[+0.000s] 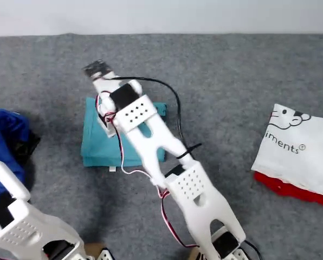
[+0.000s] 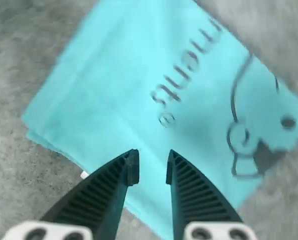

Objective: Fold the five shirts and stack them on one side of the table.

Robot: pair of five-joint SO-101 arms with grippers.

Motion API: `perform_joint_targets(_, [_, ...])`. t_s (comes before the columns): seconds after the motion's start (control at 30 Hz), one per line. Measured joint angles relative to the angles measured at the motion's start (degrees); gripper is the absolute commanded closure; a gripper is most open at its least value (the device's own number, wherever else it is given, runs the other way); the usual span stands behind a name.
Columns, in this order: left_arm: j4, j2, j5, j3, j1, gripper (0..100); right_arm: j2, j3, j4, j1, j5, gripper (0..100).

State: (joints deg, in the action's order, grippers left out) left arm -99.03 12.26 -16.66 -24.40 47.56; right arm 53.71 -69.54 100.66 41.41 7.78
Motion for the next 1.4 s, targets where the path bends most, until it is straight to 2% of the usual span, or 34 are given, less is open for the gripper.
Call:
perform_joint_targets(0.17, [0.00, 0.00, 0.35, 0.00, 0.00, 98, -3.60, 10.90, 0.00, -2.46, 13.89, 63.4])
perform_joint_targets(0.23, [0.00, 0.00, 0.35, 0.00, 0.00, 98, -3.60, 13.98, 0.00, -2.81, 19.16, 59.3])
perform_joint_targets(0.4, [0.00, 0.00, 0.35, 0.00, 0.00, 98, -3.69, 15.65, -0.79, -3.25, 26.20, 58.9])
perform_joint_targets(0.73, [0.00, 0.00, 0.44, 0.00, 0.00, 98, 3.25, 15.74, -5.36, -6.33, 27.25, 59.1])
perform_joint_targets(0.83, [0.00, 0.00, 0.44, 0.00, -0.18, 98, 5.10, 15.38, -6.59, -6.24, 27.25, 65.0])
perform_joint_targets(1.13, [0.00, 0.00, 0.44, 0.00, -3.16, 99, 6.51, 14.59, -7.21, -6.07, 26.29, 99.2])
perform_joint_targets(1.4, [0.00, 0.00, 0.44, 0.00, -4.57, 99, 6.95, 12.13, -3.34, -8.88, 20.22, 98.8])
